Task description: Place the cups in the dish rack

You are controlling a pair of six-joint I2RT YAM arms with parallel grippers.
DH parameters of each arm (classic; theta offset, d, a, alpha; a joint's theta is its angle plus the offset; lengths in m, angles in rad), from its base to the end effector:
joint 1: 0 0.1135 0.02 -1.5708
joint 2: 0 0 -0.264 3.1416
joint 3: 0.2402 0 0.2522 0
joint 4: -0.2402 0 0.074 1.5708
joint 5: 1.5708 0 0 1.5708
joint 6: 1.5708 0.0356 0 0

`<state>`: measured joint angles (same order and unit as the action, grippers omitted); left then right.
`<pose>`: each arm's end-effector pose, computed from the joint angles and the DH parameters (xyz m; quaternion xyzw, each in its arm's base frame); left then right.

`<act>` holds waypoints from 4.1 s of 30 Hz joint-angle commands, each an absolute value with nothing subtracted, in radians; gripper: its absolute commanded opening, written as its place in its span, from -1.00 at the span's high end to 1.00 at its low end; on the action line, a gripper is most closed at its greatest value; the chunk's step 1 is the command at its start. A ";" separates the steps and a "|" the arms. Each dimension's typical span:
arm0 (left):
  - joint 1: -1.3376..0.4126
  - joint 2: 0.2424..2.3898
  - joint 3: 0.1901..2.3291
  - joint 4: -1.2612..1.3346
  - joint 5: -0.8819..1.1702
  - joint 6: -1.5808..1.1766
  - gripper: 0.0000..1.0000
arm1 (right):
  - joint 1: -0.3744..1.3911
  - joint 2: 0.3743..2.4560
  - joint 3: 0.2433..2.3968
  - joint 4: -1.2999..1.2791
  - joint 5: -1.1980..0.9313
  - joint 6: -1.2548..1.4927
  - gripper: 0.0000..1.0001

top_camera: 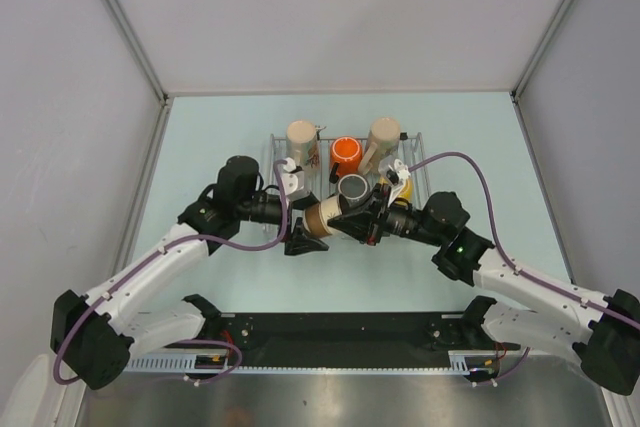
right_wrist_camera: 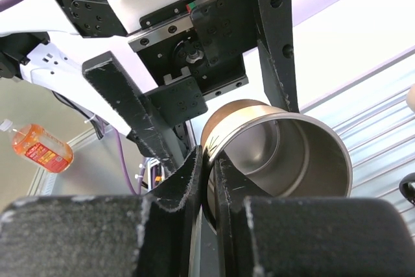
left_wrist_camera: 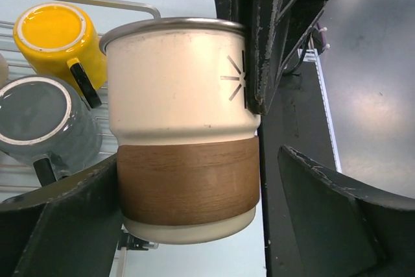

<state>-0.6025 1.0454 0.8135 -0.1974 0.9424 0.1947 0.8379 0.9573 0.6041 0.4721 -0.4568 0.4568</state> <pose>0.1700 -0.1519 0.3045 0.5170 0.5958 -0.4716 0.3941 0.1381 0.1768 0.3135 -0.2887 0.6028 0.5592 0.4904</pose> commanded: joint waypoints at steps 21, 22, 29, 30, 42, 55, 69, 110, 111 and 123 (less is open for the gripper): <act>-0.249 1.008 0.896 -0.183 1.249 0.146 0.99 | 0.790 1.143 0.583 0.618 -0.440 0.578 1.00; -0.227 1.005 0.902 -0.184 1.262 0.146 0.99 | 0.790 1.153 0.587 0.615 -0.442 0.583 1.00; -0.195 0.983 0.907 -0.183 1.273 0.141 0.99 | 0.785 1.218 0.615 0.594 -0.457 0.597 1.00; -0.195 0.980 0.907 -0.184 1.269 0.141 0.99 | 0.784 1.221 0.620 0.585 -0.456 0.598 1.00; -0.184 1.002 0.969 -0.256 1.120 0.228 0.99 | 0.723 1.155 0.647 0.387 -0.319 0.618 0.25; -0.221 1.190 1.045 -0.511 0.783 0.474 0.99 | 0.663 0.755 0.611 0.173 -0.020 0.531 0.02; -0.440 1.456 1.258 -0.791 0.396 0.609 0.99 | 0.663 0.736 0.604 0.164 -0.005 0.522 0.09; -0.581 1.405 1.250 -0.684 0.178 0.502 -1.00 | 0.721 0.782 0.609 0.183 -0.002 0.502 -0.05; -0.581 1.343 1.240 -0.664 0.179 0.489 -1.00 | 0.724 0.788 0.615 0.169 0.029 0.486 -0.07; -0.583 1.056 1.082 -0.450 0.110 0.336 -1.00 | 0.788 0.867 0.722 0.006 0.258 0.390 -0.99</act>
